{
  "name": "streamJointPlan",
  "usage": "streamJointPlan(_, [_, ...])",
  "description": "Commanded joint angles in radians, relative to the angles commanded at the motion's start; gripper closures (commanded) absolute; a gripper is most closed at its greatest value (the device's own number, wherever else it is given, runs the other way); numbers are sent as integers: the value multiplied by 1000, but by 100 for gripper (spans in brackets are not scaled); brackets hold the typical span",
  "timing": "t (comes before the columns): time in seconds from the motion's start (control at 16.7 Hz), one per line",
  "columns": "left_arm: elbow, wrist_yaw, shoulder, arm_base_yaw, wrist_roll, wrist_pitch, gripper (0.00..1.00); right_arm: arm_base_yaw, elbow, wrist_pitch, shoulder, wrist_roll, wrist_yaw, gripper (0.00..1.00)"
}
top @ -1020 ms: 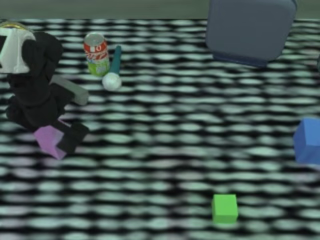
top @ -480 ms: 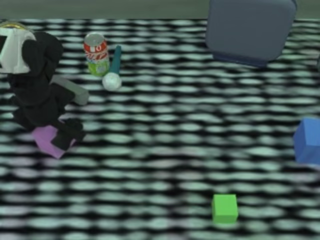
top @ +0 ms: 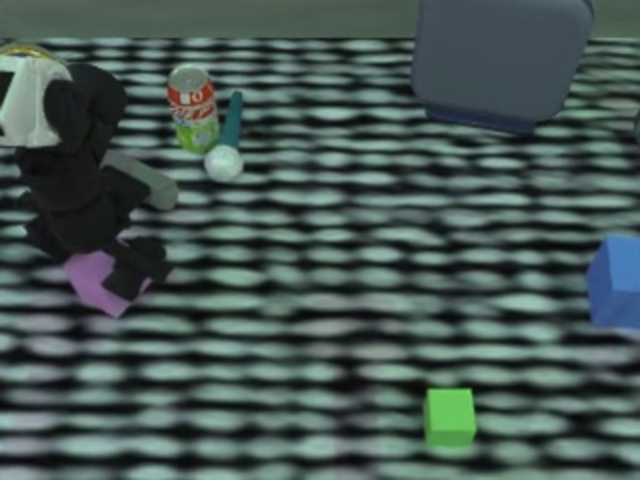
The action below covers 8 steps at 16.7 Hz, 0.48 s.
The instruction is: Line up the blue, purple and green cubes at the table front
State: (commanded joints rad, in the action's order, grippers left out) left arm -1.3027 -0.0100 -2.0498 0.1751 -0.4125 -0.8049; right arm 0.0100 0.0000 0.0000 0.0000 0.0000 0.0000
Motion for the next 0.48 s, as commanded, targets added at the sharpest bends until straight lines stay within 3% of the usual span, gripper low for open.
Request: streamJointPlan(0.48, [-137, 1, 83, -17, 3, -229, 100, 0, 0, 0, 0, 0, 0, 0])
